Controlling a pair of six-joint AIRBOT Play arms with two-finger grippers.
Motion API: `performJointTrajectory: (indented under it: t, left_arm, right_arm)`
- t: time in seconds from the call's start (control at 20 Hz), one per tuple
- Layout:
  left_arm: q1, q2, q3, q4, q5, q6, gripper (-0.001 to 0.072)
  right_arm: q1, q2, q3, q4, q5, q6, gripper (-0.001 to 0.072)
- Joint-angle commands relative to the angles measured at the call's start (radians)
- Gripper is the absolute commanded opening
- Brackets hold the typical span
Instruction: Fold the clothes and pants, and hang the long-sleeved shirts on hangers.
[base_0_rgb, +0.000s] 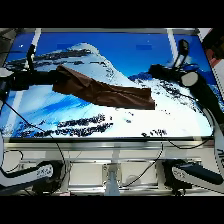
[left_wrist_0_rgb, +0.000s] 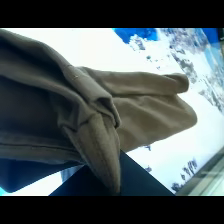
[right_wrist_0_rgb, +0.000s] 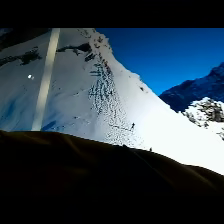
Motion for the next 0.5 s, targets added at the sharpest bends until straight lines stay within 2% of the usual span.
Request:
performJointTrajectory:
  t: [0.0, 0.2, 0.45]
  left_arm:
    - [-0.053, 0.048, 0.001, -0.002, -0.003, -0.014, 0.0016]
    - [-0.101, 0.049, 0.001, -0.038, -0.003, -0.014, 0.0016]
    - [-0.106, 0.048, 0.001, -0.138, 0.005, -0.013, 0.0016]
  right_arm:
    - [0.151, -0.165, 0.119, -0.002, 0.006, 0.035, 0.0009]
    - [0.301, -0.416, 0.281, 0.006, 0.116, 0.076, 0.0009]
    - [0.427, -0.609, 0.417, 0.007, 0.153, 0.144, 0.0009]
